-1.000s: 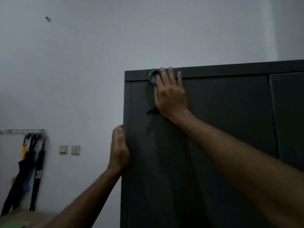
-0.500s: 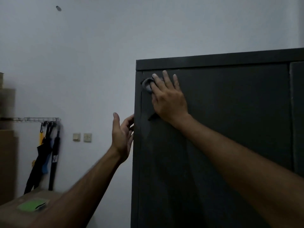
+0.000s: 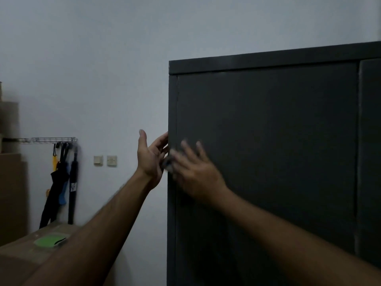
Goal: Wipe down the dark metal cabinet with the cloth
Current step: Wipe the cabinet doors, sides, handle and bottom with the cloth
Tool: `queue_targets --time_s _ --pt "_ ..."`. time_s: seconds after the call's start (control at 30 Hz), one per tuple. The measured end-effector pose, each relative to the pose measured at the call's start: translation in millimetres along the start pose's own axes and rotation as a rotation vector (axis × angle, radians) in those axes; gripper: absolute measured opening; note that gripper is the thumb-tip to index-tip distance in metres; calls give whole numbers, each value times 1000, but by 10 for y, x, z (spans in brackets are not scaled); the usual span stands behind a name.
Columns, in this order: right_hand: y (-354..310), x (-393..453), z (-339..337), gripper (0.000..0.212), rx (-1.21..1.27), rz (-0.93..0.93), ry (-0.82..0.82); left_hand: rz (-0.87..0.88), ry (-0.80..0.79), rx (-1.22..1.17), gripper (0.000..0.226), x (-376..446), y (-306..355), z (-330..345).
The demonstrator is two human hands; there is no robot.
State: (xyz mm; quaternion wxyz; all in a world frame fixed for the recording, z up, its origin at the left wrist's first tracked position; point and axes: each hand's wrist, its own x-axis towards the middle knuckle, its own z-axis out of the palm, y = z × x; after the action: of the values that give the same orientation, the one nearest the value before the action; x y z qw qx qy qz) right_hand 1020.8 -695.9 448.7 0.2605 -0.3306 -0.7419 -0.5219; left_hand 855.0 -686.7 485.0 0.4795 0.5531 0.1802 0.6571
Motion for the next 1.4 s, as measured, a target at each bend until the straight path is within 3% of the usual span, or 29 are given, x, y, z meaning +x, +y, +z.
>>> queue_targets --time_s 0.07,0.13,0.17,0.27,0.33,0.37,0.4,0.47,0.53,0.57,0.63,0.73,0.8,0.87,1.0,1.17,1.27,1.4 --pt "-213 -559 62 45 -43 -396 -236 -2 14 53 89 -47 -35 12" --pt "70 -809 -14 38 -65 -541 -213 11 22 111 85 -69 -75 14" --pt "296 -827 -90 32 -66 -473 -107 25 20 149 82 -73 -99 20" --pt "1002 -732 -402 28 -98 31 182 107 19 296 63 -121 -186 108" --pt "933 -655 -419 33 -96 362 272 145 12 336 52 -166 -246 206" --pt "742 -684 -331 35 -71 431 295 174 20 335 52 -175 -284 244" --pt "506 -809 -206 36 -33 380 270 198 29 325 56 -178 -314 273" --pt "113 -1271 -9 39 10 -46 81 209 41 321 57 -184 -340 284" --pt "178 -1702 -19 36 -20 -438 -102 225 34 361 51 -193 -325 261" --pt "371 -1801 -73 33 -29 -477 -100 220 18 375 49 -192 -312 230" --pt "871 -1805 -242 30 -58 -269 5 185 22 375 55 -182 -305 163" --pt "1476 -1534 -530 35 -139 302 196 127 16 304 67 -166 -292 104" --pt "1448 -1188 -571 39 -158 597 283 94 3 254 71 -171 -263 97" --pt "1172 -767 -482 43 -153 697 320 73 -6 212 75 -177 -228 74" --pt "523 -161 -166 49 -57 545 224 36 -34 146 78 -193 -192 -4" --pt "-137 -202 193 51 36 238 73 74 6 141 75 -223 -241 30" --pt "-501 -557 314 56 82 -5 -88 115 97 189 72 -268 -295 128" --pt "-625 -1210 324 47 -19 -499 -374 214 237 349 60 -353 -422 367"
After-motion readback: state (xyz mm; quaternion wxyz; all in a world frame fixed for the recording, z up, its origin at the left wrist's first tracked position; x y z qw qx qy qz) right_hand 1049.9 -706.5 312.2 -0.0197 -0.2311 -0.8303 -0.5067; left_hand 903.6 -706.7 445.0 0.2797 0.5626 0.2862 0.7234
